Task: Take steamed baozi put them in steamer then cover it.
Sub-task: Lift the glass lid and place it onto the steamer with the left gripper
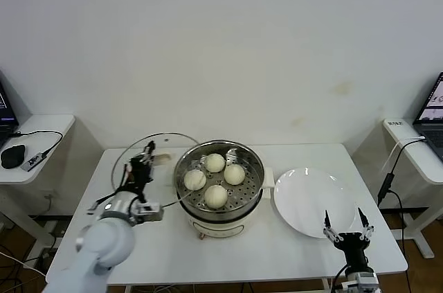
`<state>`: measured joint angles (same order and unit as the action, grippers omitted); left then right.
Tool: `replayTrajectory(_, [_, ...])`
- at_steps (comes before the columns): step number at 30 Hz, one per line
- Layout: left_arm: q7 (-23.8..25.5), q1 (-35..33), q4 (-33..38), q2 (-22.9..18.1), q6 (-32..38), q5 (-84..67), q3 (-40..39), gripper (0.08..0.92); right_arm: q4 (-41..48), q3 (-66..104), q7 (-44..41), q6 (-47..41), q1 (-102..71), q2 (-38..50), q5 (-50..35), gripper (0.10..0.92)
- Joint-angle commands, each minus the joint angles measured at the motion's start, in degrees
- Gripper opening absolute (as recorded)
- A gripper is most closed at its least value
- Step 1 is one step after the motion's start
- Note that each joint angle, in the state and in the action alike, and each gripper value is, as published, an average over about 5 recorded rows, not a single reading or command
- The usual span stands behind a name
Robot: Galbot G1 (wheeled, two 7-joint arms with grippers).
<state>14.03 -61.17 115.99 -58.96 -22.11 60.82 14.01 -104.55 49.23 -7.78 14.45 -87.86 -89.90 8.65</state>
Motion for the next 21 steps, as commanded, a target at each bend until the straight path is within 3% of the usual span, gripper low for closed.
replayTrajectory(1, [6.8,8.9,-1.5,-9.3,-3.2,14.9,-12.5,0.149,0.7,-0.8,0.3,0.0,0.2,-0.7,3.3,0.823])
replayTrajectory(12, [7.5,10.1,-6.4,-16.0,-3.9,15.4,-16.0,0.149,1.5,-0.8,0.4,0.6,0.1,-0.7,4.4,0.823])
replayTrajectory(21, [7.0,10.0,-10.1,-19.0,-3.3,16.8,-16.5,0.149,2.4,-0.6,0.5,1.2,0.2,-0.7,4.8,0.823])
